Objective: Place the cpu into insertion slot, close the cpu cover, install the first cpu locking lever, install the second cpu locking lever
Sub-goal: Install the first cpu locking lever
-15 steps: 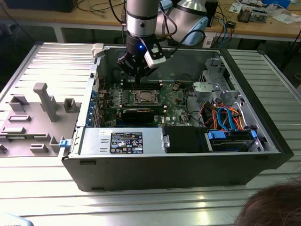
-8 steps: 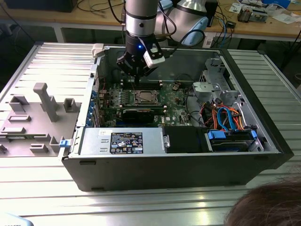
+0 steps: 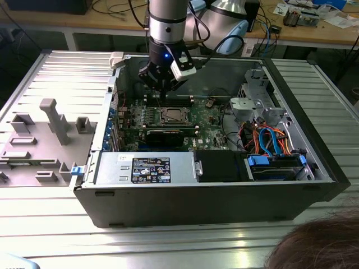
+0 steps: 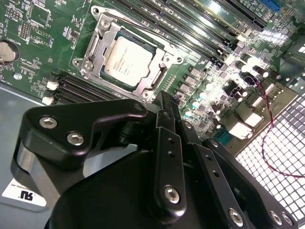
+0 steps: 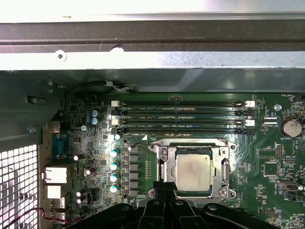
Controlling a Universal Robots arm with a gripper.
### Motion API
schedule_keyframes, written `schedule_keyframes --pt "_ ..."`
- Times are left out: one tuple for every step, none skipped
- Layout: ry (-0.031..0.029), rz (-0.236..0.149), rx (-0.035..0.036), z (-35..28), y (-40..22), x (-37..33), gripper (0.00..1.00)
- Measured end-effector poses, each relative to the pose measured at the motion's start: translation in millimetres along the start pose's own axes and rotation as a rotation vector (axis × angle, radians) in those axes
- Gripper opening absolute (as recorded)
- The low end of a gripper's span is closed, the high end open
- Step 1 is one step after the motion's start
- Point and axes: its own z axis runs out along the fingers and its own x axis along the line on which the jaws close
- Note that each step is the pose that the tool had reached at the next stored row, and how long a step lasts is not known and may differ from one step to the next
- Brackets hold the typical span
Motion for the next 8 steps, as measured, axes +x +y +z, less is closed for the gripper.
schedule_keyframes --pt "0.0 0.0 0.0 0.0 0.0 0.3 0.11" --pt "0.0 0.0 0.0001 0.0 0.0 0.5 0.11" --pt "0.0 0.0 0.0 0.0 0.0 1.2 0.11" --pt "0.0 0.0 0.0 0.0 0.1 2.0 0.11" --pt "0.0 0.0 0.0 0.1 0.1 2.1 0.11" --pt "0.0 0.0 0.0 0.1 0.1 2.3 0.11" --pt "0.0 0.0 0.0 0.1 0.1 2.5 0.11" --pt "0.0 0.0 0.0 0.1 0.1 2.8 0.11"
